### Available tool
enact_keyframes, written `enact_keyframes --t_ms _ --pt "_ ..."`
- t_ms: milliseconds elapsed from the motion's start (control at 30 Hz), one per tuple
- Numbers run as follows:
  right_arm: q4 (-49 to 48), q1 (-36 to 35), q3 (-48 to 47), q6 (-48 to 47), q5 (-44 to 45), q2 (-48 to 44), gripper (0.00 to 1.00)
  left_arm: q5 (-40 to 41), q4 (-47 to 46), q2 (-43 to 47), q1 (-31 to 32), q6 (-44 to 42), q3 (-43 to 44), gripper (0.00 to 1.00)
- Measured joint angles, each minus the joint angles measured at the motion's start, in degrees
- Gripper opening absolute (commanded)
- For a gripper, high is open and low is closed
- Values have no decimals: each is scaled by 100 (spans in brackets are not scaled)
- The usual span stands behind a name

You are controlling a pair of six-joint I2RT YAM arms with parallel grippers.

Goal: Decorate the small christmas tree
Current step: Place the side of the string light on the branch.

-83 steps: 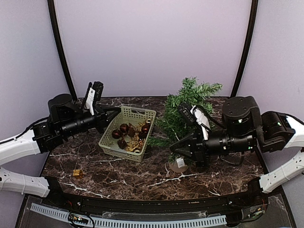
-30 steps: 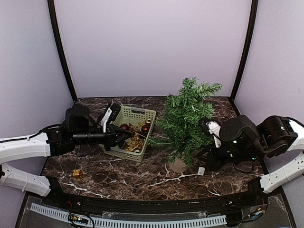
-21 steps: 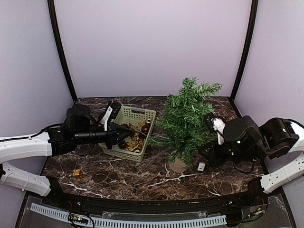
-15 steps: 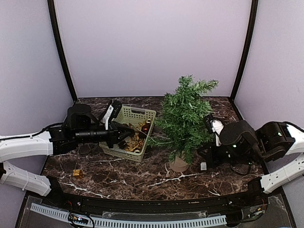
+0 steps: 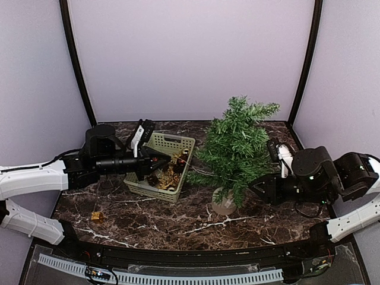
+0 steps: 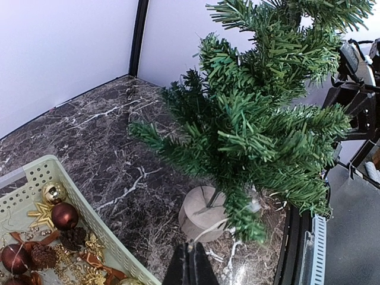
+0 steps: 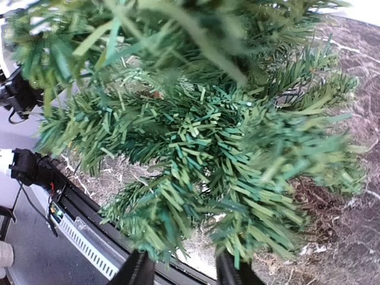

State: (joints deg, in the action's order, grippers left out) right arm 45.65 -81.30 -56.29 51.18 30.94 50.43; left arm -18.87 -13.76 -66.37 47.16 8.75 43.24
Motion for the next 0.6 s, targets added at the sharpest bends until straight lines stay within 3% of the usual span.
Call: enact_keyframes --t_ms 367,600 --pt "-33 11 -22 -177 -22 -614 81 433 42 -83 0 -87 249 0" --pt "-63 11 -535 -616 157 -658 92 778 57 -162 -7 -199 621 0"
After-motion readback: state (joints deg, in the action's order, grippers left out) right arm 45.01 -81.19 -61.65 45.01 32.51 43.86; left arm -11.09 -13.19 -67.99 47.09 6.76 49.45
